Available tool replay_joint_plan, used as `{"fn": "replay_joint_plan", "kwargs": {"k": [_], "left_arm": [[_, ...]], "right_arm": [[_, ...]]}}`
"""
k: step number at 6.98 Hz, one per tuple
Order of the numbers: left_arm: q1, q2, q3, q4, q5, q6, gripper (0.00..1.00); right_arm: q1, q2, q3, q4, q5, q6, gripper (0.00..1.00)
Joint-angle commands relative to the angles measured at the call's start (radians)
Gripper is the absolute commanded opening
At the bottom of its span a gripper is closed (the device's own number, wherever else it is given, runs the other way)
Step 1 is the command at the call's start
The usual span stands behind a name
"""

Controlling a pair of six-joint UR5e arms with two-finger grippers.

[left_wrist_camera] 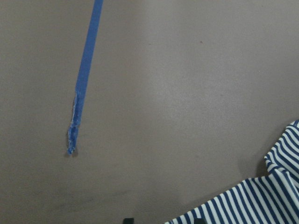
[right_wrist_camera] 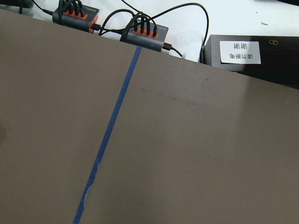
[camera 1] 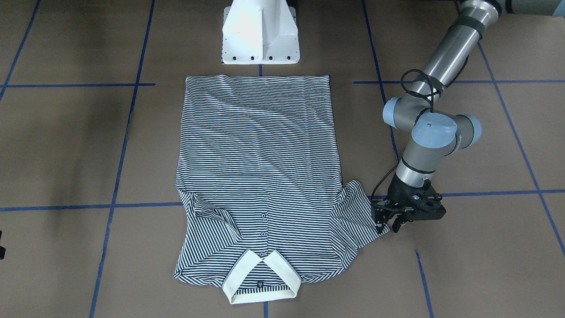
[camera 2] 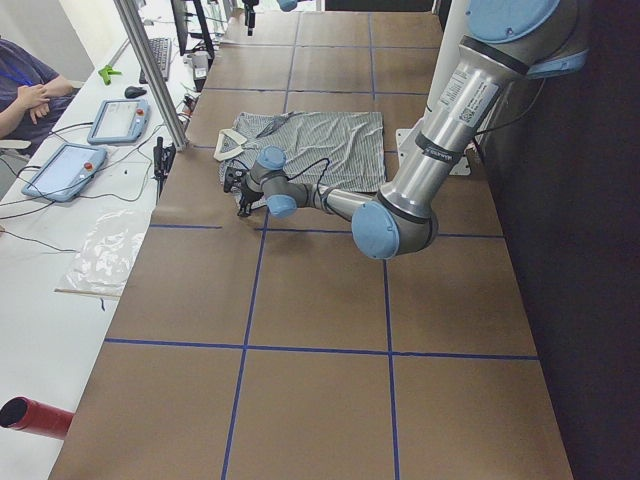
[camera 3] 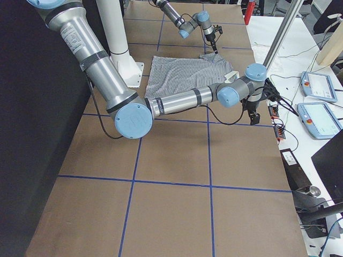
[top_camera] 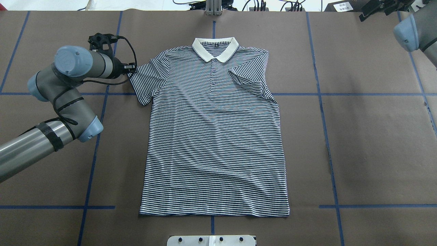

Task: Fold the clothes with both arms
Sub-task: 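Reach the left gripper to the other short sleeve and grasp it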

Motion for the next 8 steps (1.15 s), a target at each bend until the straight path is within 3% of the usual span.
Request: {"fn": "replay_joint_plan", "kwargs": {"k": [1, 6, 8], "left_arm": [[0.001, -0.001, -0.002, 0.0, 0.0, 0.001, 0.0], [0.001, -0.07, -0.028, 0.055, 0.0, -0.008, 0.0], [0.005, -0.197, -0.051, 0.282, 0.001, -0.057, 0.0]], "right_arm": [[0.0, -0.003, 0.0, 0.0, 0.001, -0.001, 1.0], [0.0, -0.004, 0.0, 0.002, 0.0, 0.0, 1.0], [0.0, -0.004, 0.0, 0.002, -0.002, 0.005, 1.0]]}}
